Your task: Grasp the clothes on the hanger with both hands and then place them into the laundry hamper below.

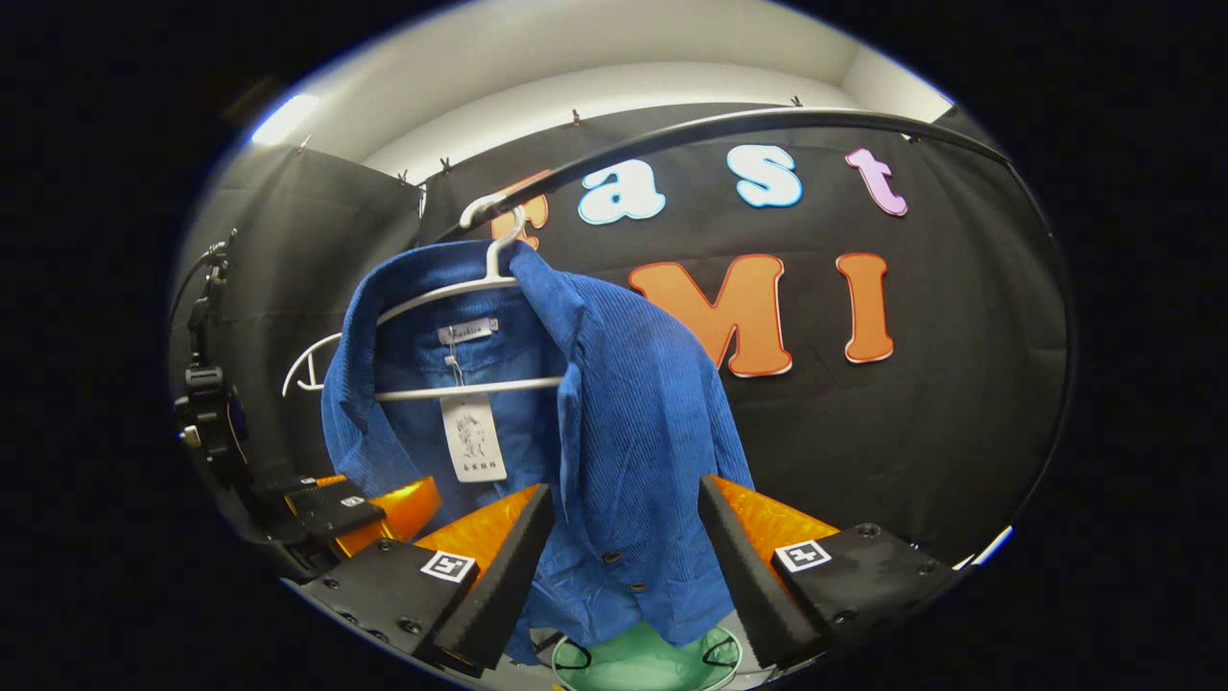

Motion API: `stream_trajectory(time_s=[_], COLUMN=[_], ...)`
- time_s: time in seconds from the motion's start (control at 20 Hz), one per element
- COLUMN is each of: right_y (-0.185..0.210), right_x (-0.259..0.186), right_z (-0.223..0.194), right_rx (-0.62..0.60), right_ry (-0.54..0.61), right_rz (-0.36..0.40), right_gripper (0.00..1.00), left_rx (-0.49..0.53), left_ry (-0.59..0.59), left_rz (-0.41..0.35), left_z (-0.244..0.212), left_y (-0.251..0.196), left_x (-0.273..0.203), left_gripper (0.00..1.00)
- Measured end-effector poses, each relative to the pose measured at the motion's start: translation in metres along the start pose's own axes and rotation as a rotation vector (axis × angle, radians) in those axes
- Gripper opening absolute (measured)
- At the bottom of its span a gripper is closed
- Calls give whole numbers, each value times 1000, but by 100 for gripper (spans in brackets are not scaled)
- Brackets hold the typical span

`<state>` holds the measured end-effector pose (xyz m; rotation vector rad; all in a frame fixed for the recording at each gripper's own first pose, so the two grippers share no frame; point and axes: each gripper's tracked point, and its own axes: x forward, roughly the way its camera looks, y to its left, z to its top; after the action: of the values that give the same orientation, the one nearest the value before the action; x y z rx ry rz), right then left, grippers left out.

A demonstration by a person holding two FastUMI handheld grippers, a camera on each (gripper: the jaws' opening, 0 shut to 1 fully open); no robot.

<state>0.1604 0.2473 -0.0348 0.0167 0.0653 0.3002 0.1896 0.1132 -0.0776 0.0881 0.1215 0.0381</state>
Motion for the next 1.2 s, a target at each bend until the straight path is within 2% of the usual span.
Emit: stream_trajectory(time_s=[0.05,0.1,0.15,0.3,0.35,0.4,0.45,0.5,0.6,0.65,0.75,0.85,0.9,0.95,1.0,1.05,1.2], right_y=[3,3,3,-7,-7,-6,-5,-5,-3,-1,3,9,11,10,11,10,4], right_x=[6,13,19,41,46,52,58,63,72,76,88,98,101,104,106,109,111], right_z=[4,4,-1,-9,-8,-9,-11,-12,-17,-21,-29,-33,-36,-40,-42,-42,-36], right_rx=[-12,-13,1,16,25,36,44,54,89,107,139,169,180,190,203,217,254], right_ry=[-15,-17,-7,11,8,7,7,8,19,31,52,63,69,77,84,90,93], right_rz=[3,0,1,-20,-19,-14,-10,-4,16,28,54,86,92,94,102,108,118], right_gripper=[98,93,98,98,89,98,98,89,89,89,93,93,75,82,68,82,53], left_rx=[0,0,0,12,15,16,15,11,-4,-8,-8,-14,-22,-32,-41,-47,-49], left_ry=[0,-1,-2,0,-2,-6,-10,-5,-12,-3,1,-8,-11,-14,-17,-20,-38], left_rz=[-2,-5,-7,-14,-14,-11,-10,-14,14,-4,-13,-14,-12,-8,-2,5,27], left_z=[0,0,0,1,1,3,5,5,7,8,13,23,29,35,41,47,67], left_y=[1,1,1,2,4,7,8,10,20,20,23,29,33,37,42,48,63], left_x=[1,2,4,5,5,3,2,0,-1,-7,-13,-21,-26,-31,-35,-38,-48], left_gripper=[91,91,91,80,68,57,45,33,13,5,0,2,2,0,0,0,0])
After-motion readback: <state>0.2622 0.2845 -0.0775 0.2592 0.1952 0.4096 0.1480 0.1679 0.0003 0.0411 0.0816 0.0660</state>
